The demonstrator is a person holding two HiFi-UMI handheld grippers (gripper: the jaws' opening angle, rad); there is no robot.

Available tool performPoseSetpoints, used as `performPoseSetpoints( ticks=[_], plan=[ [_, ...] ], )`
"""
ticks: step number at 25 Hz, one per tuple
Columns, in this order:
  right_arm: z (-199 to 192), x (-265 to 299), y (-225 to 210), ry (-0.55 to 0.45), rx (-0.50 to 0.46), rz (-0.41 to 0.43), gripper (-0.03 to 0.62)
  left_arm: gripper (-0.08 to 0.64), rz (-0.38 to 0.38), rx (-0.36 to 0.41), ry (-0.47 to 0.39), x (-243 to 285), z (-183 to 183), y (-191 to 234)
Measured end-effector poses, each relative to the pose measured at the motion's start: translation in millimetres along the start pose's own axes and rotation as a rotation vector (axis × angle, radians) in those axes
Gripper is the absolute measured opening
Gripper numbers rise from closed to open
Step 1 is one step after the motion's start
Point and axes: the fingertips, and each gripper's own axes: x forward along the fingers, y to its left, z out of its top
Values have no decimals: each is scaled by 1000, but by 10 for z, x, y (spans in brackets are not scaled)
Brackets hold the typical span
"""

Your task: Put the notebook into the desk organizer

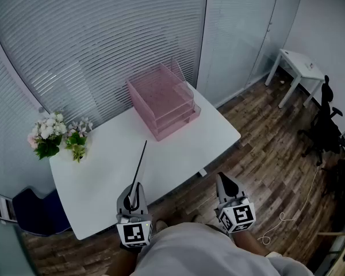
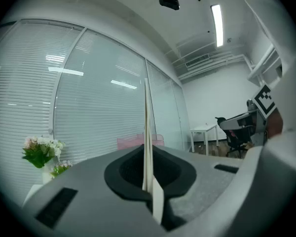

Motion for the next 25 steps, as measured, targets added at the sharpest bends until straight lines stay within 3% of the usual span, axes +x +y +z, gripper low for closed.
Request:
performPoseSetpoints(
  ticks=[9, 17, 25],
  plan=[
    [-7, 18, -42, -6, 3, 14, 12, 17, 12, -4, 10, -2, -35, -1],
    [-102, -31, -205, 0, 66, 26, 12, 17, 18, -2, 33, 42, -54, -147],
    [-316, -131, -626, 59, 66, 87, 12, 17, 104, -18, 44, 143, 4, -469]
  ],
)
